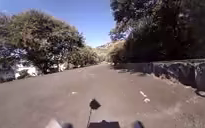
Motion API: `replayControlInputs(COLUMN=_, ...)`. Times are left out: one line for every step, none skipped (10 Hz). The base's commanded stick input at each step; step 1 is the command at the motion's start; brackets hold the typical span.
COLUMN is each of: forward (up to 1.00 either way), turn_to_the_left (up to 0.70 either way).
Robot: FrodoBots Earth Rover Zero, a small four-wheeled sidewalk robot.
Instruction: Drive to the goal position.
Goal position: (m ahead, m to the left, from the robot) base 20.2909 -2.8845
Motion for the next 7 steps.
replayControlInputs(forward=0.5, turn_to_the_left=0.0)
replayControlInputs(forward=0.5, turn_to_the_left=0.0)
replayControlInputs(forward=0.5, turn_to_the_left=0.0)
replayControlInputs(forward=0.5, turn_to_the_left=-0.12)
replayControlInputs(forward=0.5, turn_to_the_left=-0.3)
replayControlInputs(forward=0.5, turn_to_the_left=-0.49)
replayControlInputs(forward=0.5, turn_to_the_left=-0.5)
